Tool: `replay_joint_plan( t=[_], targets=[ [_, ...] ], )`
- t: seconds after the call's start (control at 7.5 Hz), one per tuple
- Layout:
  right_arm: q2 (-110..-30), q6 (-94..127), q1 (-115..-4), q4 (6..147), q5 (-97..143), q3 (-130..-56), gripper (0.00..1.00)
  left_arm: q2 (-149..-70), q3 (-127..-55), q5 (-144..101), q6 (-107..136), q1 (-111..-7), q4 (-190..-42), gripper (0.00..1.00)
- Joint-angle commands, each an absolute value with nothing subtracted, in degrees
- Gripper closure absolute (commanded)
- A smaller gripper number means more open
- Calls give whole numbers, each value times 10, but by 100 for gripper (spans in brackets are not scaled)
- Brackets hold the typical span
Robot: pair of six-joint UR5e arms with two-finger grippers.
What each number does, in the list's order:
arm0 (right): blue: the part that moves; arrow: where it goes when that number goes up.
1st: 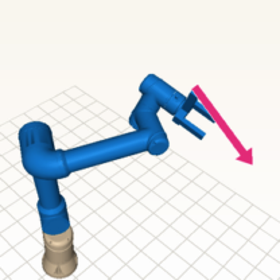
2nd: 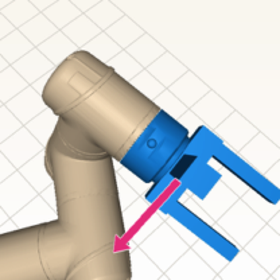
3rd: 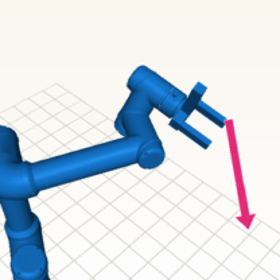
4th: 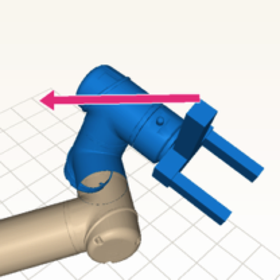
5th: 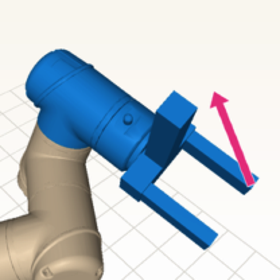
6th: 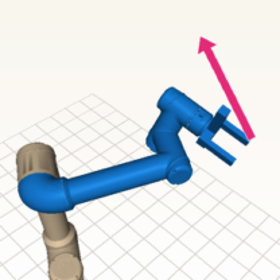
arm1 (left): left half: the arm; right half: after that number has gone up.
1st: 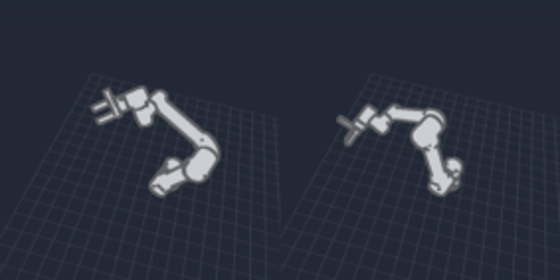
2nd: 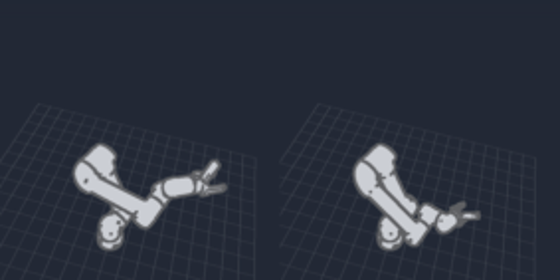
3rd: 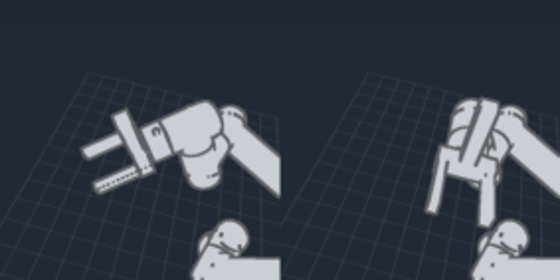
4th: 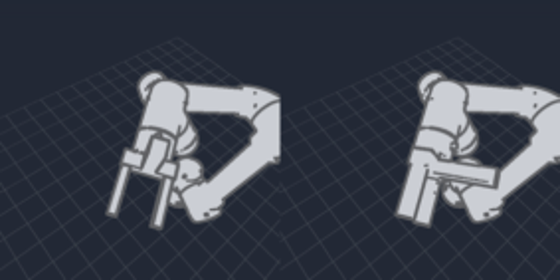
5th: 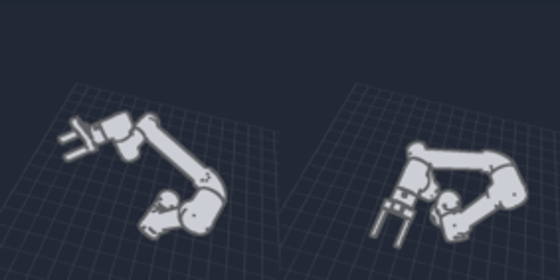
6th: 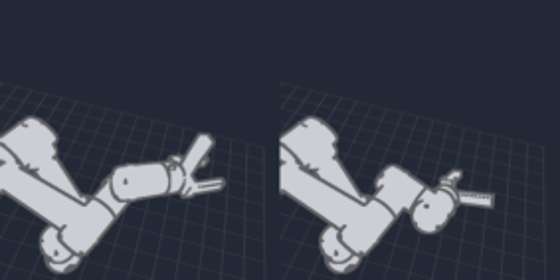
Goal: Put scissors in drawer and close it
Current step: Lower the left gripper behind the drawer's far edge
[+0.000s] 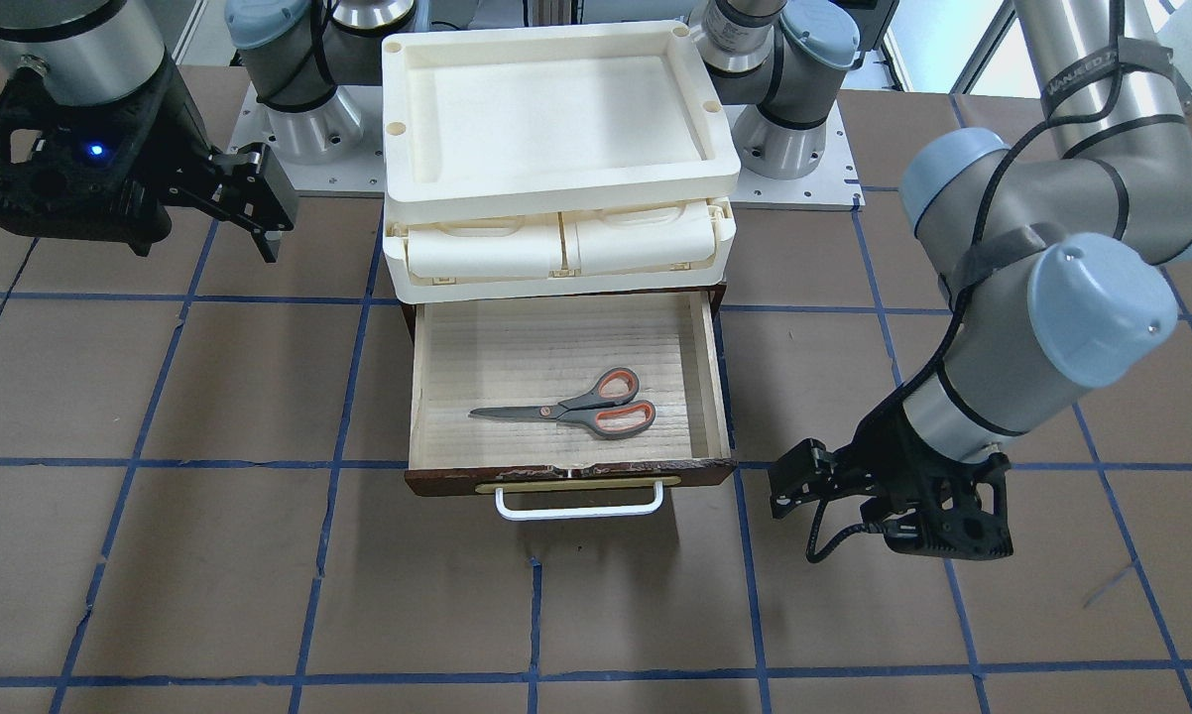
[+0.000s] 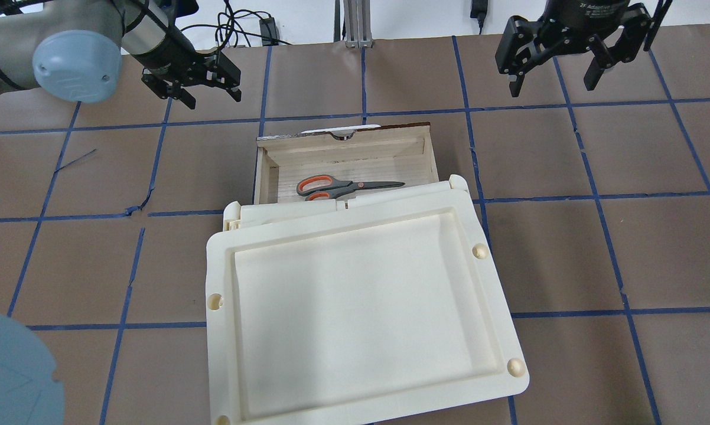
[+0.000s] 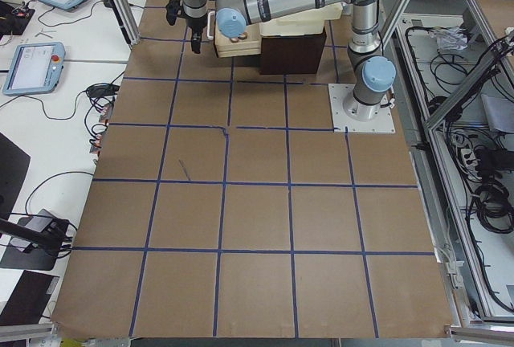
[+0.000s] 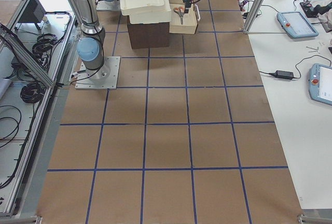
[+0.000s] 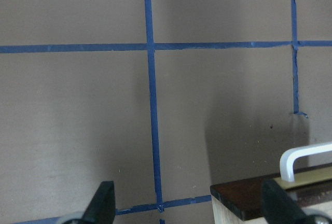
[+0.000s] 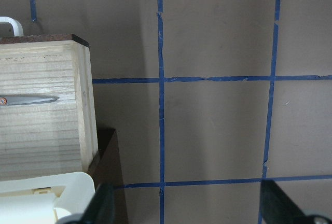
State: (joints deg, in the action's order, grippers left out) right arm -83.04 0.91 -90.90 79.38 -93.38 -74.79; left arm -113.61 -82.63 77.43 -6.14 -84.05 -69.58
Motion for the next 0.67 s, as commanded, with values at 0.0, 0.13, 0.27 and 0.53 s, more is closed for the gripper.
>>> replay_joint_plan(
  t=[0.0, 0.13, 0.27, 0.53],
  targets=[
    [-830, 9, -909, 795, -933, -748, 0, -1164, -820, 760, -35, -845, -693, 0],
    [-831, 8, -908, 794, -933, -748, 0, -1173, -822, 756, -28, -846, -693, 0],
    [-831, 8, -906, 794, -933, -748, 0, -1181, -824, 753, -26, -848, -698, 0],
    [-831, 8, -902, 792, -933, -748, 0, -1182, -831, 718, 10, -852, -733, 0]
  ],
)
